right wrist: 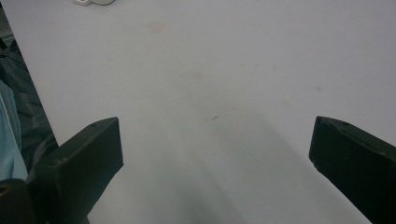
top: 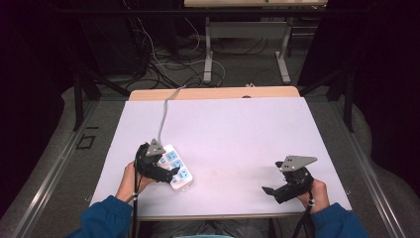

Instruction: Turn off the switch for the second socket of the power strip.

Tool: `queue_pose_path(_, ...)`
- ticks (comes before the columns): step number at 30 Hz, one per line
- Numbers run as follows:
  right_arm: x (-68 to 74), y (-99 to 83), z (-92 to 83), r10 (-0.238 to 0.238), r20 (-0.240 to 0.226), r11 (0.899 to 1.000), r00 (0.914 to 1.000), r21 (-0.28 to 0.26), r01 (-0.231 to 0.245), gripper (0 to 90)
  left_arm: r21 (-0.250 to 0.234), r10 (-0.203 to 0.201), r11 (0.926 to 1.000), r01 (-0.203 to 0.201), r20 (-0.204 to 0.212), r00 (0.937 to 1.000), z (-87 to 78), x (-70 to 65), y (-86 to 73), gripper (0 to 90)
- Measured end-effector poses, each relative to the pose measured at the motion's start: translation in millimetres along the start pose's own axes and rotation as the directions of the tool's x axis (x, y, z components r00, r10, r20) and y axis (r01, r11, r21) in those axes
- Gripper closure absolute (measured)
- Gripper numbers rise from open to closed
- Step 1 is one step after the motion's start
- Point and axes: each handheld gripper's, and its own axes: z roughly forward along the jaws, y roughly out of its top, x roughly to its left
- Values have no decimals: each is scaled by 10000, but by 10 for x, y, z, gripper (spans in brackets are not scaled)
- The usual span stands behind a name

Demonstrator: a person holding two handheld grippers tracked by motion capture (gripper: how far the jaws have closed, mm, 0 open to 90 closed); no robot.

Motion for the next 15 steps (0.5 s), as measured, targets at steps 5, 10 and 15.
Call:
queue_pose_path(5,6,6,2,-34,2,10000,10000,20,34,19,-6,50,10000,-50,-32,10000,-28,21,-7,1)
queue_pose_path(10,4,5,-3,-58,-52,10000,10000,13,58,20,-160,11,9999,-14,-185,9998,-84,62,-26,1)
queue_pose_path(15,7,3,-2,-52,160,9999,9999,-98,54,20,-136,-108,9999,105,-176,9998,-118,95,-73,1)
